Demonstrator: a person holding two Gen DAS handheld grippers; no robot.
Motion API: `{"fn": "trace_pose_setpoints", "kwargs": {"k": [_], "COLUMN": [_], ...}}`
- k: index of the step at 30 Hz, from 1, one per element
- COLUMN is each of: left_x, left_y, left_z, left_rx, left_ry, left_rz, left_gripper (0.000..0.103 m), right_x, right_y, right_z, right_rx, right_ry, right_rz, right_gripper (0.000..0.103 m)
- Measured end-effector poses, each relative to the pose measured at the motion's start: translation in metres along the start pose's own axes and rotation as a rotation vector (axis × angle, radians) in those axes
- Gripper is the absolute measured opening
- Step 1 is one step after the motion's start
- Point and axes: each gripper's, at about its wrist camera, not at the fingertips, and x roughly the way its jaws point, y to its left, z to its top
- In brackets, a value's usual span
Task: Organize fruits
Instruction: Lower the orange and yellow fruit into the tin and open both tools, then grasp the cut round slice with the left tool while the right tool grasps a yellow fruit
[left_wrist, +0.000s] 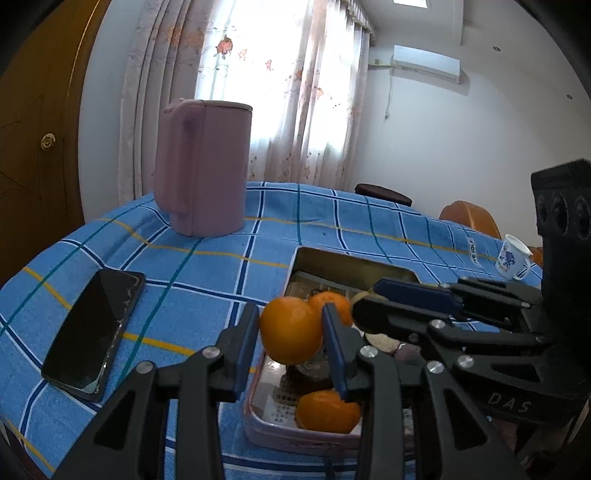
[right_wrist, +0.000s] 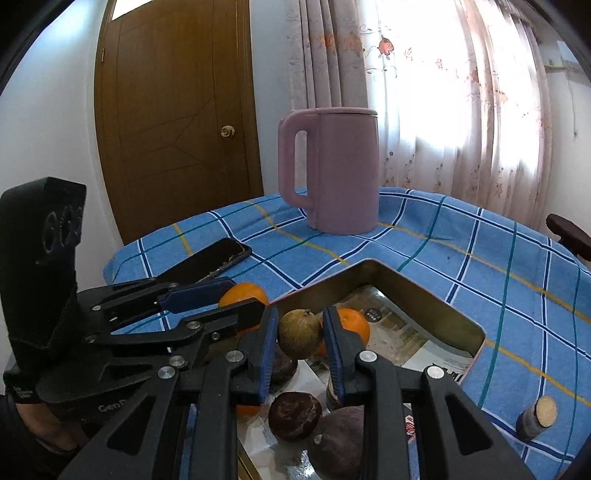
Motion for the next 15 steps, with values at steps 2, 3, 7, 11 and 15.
{"fn": "trace_pose_setpoints", "kwargs": {"k": [2, 3, 7, 11, 15], "left_x": [-0.003, -0.005, -0.011, -0.016, -0.019], "left_y": [0.001, 0.002, 0.005, 0.004, -0.004], "left_z": [0.001, 0.001, 0.004, 0.005, 0.008], "left_rx": [-0.009, -0.014, -0.026, -0.03, -0.021], "left_ry": [-0.012, -0.022, -0.052, -0.062, -0.077], "left_rz": [0.009, 0.014, 0.029, 0.015, 0.004], "left_gripper": [0.051, 0.06, 0.072, 0.072, 0.08], "right_x": [-0.004, -0.007, -0.023, -0.049, -0.081], "right_y": [-0.002, -0.004, -0.017, -0.026, -0.045], "right_z": [-0.001, -0.001, 0.001, -0.005, -0.024], "right_rx": [0.003, 0.007, 0.049, 0.029, 0.004], "right_ry": [-0.008, -0.013, -0.048, -0.069, -0.054], "right_rz": [-0.015, -0.02, -0.037, -0.079, -0.189], "right_gripper": [0.028, 0.029, 0.051, 0.051, 0.051]}}
